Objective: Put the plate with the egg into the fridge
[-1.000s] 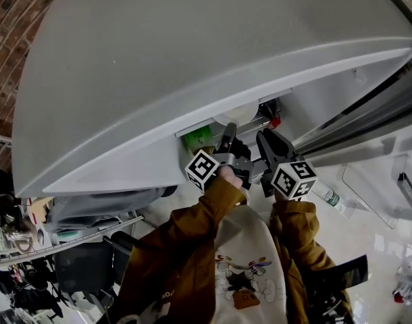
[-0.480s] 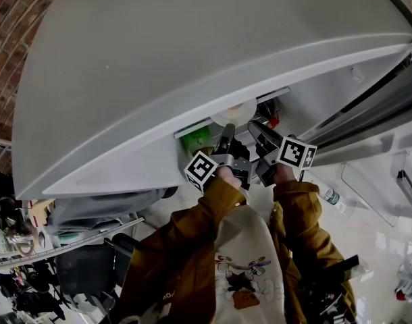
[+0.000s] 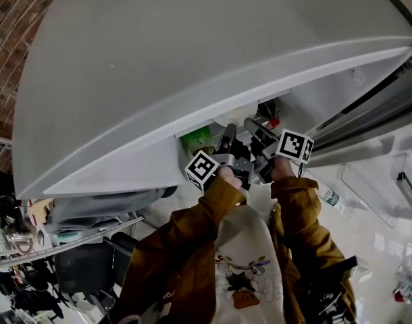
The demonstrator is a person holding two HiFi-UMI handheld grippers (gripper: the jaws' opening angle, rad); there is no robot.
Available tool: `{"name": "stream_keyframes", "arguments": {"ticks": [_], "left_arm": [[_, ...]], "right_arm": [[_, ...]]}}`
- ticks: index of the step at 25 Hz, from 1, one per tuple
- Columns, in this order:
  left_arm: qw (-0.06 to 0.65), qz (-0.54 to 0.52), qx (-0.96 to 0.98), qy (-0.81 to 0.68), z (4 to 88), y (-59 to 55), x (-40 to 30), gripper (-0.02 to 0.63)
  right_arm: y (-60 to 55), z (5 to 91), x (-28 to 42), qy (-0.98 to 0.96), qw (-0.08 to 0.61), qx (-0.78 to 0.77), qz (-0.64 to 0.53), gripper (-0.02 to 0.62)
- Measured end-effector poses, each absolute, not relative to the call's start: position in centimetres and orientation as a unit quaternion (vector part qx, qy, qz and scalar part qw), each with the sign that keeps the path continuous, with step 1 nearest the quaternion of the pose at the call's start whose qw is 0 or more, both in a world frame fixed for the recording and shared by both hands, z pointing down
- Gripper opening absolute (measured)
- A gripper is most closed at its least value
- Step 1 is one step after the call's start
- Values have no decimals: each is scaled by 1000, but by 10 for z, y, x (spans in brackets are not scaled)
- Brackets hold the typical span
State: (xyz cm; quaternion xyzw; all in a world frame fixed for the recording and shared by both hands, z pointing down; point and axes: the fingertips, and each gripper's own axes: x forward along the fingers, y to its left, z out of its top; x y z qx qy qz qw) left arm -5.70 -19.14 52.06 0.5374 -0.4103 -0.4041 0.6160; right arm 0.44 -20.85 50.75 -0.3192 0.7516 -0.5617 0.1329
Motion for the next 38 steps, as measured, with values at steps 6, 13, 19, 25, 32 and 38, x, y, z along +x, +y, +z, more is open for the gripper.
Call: {"name": "stream_keyframes", "arguments": {"ticks": [6,13,19,25,32,38], "left_arm": [[616,-408,540,-404,519,-195,-56,20],[614,-413,550,-387,513,-197,-52,21],[614,-402,555,-391,514,-198,-55,21],[616,-379,562,-400,518,-194,-56,21],[620,-383,555,-401,520,-200,-58,21],[619,-384,553,-405,521,-205,-60,21]], "right_arm": [[-212,504,4,743,145,-314,-572,46],[-217,500,2,735,163,-301,-585,26],[-219,504,-1,724,173,-290,-601,26],[-225,511,-3,712,179,-280,-619,25],[-230,514,-7,698,186,-258,-642,25],[-235,516,-9,696,189,-247,-647,25]]}}
